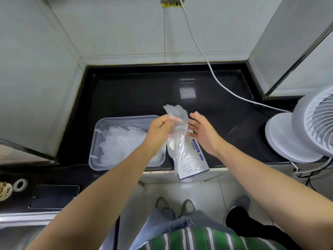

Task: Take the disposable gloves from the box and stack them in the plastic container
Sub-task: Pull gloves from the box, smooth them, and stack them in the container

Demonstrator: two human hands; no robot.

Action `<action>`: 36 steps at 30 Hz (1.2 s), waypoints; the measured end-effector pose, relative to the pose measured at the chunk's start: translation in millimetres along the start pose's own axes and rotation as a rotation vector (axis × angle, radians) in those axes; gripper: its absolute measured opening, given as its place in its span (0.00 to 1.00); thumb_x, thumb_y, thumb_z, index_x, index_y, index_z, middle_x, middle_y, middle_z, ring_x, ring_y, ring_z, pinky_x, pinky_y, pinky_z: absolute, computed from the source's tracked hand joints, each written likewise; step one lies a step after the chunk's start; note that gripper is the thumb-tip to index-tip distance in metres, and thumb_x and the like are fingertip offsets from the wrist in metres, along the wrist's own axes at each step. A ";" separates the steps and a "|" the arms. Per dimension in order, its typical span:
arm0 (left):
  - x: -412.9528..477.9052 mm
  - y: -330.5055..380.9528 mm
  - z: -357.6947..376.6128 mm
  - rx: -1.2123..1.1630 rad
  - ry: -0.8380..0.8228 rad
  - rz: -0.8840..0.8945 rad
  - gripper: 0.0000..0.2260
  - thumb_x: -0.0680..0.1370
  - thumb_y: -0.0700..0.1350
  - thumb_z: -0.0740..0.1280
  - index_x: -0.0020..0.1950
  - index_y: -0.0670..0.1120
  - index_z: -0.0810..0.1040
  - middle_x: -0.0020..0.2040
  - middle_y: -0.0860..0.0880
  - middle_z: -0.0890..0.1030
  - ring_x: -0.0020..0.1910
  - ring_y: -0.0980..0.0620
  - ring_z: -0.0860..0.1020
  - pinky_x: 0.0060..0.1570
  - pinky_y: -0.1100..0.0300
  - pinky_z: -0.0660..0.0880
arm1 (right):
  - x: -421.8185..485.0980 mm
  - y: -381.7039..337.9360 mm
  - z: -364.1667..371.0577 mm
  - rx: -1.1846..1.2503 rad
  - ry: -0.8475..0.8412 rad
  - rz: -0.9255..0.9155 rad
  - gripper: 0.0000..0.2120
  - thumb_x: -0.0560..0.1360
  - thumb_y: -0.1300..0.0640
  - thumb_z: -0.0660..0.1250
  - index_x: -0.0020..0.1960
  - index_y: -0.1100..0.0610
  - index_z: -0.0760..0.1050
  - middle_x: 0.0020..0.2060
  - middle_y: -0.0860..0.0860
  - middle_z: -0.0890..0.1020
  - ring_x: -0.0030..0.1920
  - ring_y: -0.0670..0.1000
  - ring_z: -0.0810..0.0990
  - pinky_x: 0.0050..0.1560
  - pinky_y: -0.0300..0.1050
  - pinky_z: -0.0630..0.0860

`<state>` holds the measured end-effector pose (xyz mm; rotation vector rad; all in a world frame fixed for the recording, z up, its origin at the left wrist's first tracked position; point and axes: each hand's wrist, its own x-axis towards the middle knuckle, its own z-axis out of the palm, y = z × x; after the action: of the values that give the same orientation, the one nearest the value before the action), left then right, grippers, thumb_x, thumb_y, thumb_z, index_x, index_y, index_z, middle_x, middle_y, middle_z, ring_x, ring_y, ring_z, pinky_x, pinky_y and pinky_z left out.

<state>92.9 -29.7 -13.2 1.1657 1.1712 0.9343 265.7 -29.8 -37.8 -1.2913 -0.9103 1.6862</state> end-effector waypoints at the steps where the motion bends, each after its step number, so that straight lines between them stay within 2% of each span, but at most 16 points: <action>1: -1.2 2.6 -7.2 0.011 -0.038 -0.024 0.14 0.80 0.35 0.58 0.48 0.44 0.83 0.47 0.54 0.84 0.50 0.58 0.80 0.48 0.69 0.75 | 1.4 -2.9 3.2 0.007 -0.035 -0.011 0.21 0.81 0.41 0.58 0.65 0.53 0.73 0.61 0.51 0.81 0.59 0.50 0.79 0.58 0.46 0.76; 4: -3.2 5.6 -30.5 0.025 -0.124 -0.086 0.14 0.81 0.36 0.57 0.51 0.42 0.82 0.50 0.52 0.84 0.54 0.58 0.79 0.56 0.67 0.72 | 3.1 -9.9 13.4 0.021 -0.196 0.009 0.24 0.81 0.45 0.58 0.69 0.60 0.72 0.65 0.58 0.78 0.66 0.55 0.77 0.66 0.51 0.73; 6: -5.6 5.9 -49.2 -0.001 -0.169 -0.155 0.12 0.82 0.39 0.58 0.53 0.43 0.82 0.50 0.49 0.83 0.52 0.54 0.80 0.57 0.61 0.73 | 3.2 -14.1 23.4 0.002 -0.268 0.017 0.22 0.80 0.50 0.63 0.66 0.66 0.74 0.63 0.63 0.78 0.64 0.60 0.78 0.66 0.54 0.73; 9: -9.6 6.4 -73.6 -0.006 -0.207 -0.203 0.10 0.82 0.44 0.62 0.53 0.42 0.82 0.49 0.45 0.83 0.48 0.50 0.80 0.51 0.56 0.75 | 6.0 -15.2 37.2 -0.031 -0.175 0.011 0.12 0.79 0.58 0.66 0.57 0.66 0.79 0.52 0.63 0.82 0.52 0.58 0.82 0.60 0.54 0.76; 12: -8.2 -0.7 -100.9 0.044 -0.137 -0.235 0.07 0.79 0.47 0.68 0.52 0.47 0.85 0.52 0.45 0.83 0.53 0.45 0.78 0.57 0.49 0.73 | 12.4 -13.5 51.5 -0.029 -0.066 0.007 0.09 0.78 0.61 0.69 0.55 0.65 0.78 0.46 0.60 0.83 0.47 0.57 0.82 0.55 0.55 0.78; 13: -7.9 -4.1 -109.9 0.034 -0.099 -0.243 0.09 0.78 0.49 0.69 0.53 0.47 0.84 0.54 0.43 0.83 0.54 0.41 0.78 0.59 0.46 0.73 | 15.0 -11.7 55.8 -0.056 -0.033 -0.002 0.07 0.77 0.60 0.70 0.52 0.63 0.79 0.43 0.58 0.83 0.43 0.55 0.82 0.50 0.53 0.79; 16: -9.0 -9.7 -133.4 -0.118 0.017 -0.328 0.25 0.72 0.58 0.73 0.62 0.44 0.80 0.59 0.38 0.79 0.65 0.34 0.74 0.65 0.42 0.72 | 18.0 -7.5 69.6 -0.157 0.037 -0.079 0.02 0.78 0.60 0.69 0.48 0.59 0.79 0.33 0.49 0.82 0.32 0.44 0.79 0.35 0.38 0.76; 17: -10.5 -10.2 -139.0 -0.171 0.049 -0.406 0.28 0.71 0.60 0.72 0.64 0.44 0.79 0.58 0.41 0.80 0.65 0.36 0.75 0.65 0.45 0.73 | 19.7 -5.0 74.6 -0.177 0.056 -0.103 0.03 0.78 0.60 0.69 0.49 0.59 0.80 0.35 0.50 0.82 0.33 0.44 0.80 0.36 0.38 0.76; 19: -14.2 -11.6 -146.3 -0.193 -0.040 -0.576 0.27 0.72 0.61 0.69 0.65 0.45 0.79 0.59 0.43 0.81 0.62 0.42 0.78 0.63 0.48 0.74 | 23.2 0.2 82.9 -0.216 0.078 -0.140 0.04 0.79 0.59 0.68 0.51 0.59 0.81 0.40 0.54 0.83 0.39 0.49 0.81 0.43 0.44 0.78; 21: -19.5 -18.1 -149.5 -0.113 -0.187 -0.664 0.26 0.72 0.59 0.73 0.64 0.46 0.79 0.62 0.42 0.80 0.63 0.43 0.78 0.65 0.46 0.72 | 25.5 5.0 92.7 -0.269 0.063 -0.175 0.07 0.80 0.59 0.66 0.55 0.58 0.80 0.42 0.55 0.84 0.42 0.51 0.83 0.46 0.47 0.79; 22: -20.2 -18.8 -147.4 -0.100 -0.176 -0.662 0.23 0.71 0.57 0.75 0.61 0.46 0.81 0.61 0.42 0.81 0.62 0.44 0.78 0.66 0.46 0.72 | 25.8 6.9 97.3 -0.281 0.044 -0.188 0.08 0.80 0.58 0.65 0.57 0.58 0.80 0.44 0.55 0.85 0.44 0.51 0.84 0.49 0.48 0.80; 25: -16.4 -22.0 -139.5 -0.267 0.169 -0.486 0.05 0.76 0.45 0.72 0.49 0.44 0.82 0.48 0.46 0.82 0.47 0.52 0.82 0.51 0.59 0.79 | 26.6 9.7 111.7 -0.328 0.032 -0.248 0.12 0.82 0.60 0.62 0.64 0.57 0.78 0.53 0.53 0.84 0.48 0.49 0.85 0.55 0.46 0.80; 27: -15.5 -19.4 -136.6 -0.304 0.296 -0.341 0.04 0.79 0.45 0.69 0.51 0.46 0.81 0.45 0.46 0.83 0.43 0.51 0.82 0.45 0.59 0.80 | 29.6 11.7 119.7 -0.377 0.061 -0.293 0.15 0.82 0.62 0.60 0.66 0.55 0.77 0.57 0.48 0.82 0.53 0.47 0.84 0.57 0.40 0.78; 30: -18.0 -19.3 -138.4 -0.062 0.314 -0.192 0.06 0.80 0.48 0.66 0.51 0.48 0.80 0.39 0.44 0.77 0.36 0.48 0.74 0.35 0.56 0.74 | 34.2 17.0 130.8 -0.469 0.133 -0.309 0.14 0.81 0.60 0.60 0.66 0.54 0.76 0.55 0.46 0.81 0.55 0.45 0.80 0.56 0.37 0.75; 33: -16.5 -24.1 -148.0 0.242 0.416 -0.150 0.08 0.81 0.49 0.63 0.52 0.46 0.79 0.40 0.44 0.76 0.38 0.49 0.73 0.35 0.55 0.71 | 40.7 25.8 136.7 -0.600 0.236 -0.226 0.11 0.81 0.60 0.60 0.62 0.54 0.75 0.51 0.55 0.81 0.46 0.53 0.80 0.46 0.49 0.79; 36: -16.6 -39.6 -159.6 0.653 0.409 -0.116 0.10 0.84 0.47 0.57 0.56 0.46 0.76 0.40 0.44 0.78 0.36 0.52 0.74 0.34 0.59 0.72 | 44.2 32.4 139.5 -0.693 0.256 -0.146 0.17 0.80 0.62 0.61 0.68 0.54 0.68 0.47 0.56 0.80 0.40 0.54 0.80 0.43 0.56 0.80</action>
<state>-68.4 -24.1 -48.8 1.4295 1.9505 0.7341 117.6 -12.7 -53.8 -1.7820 -1.4558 1.0808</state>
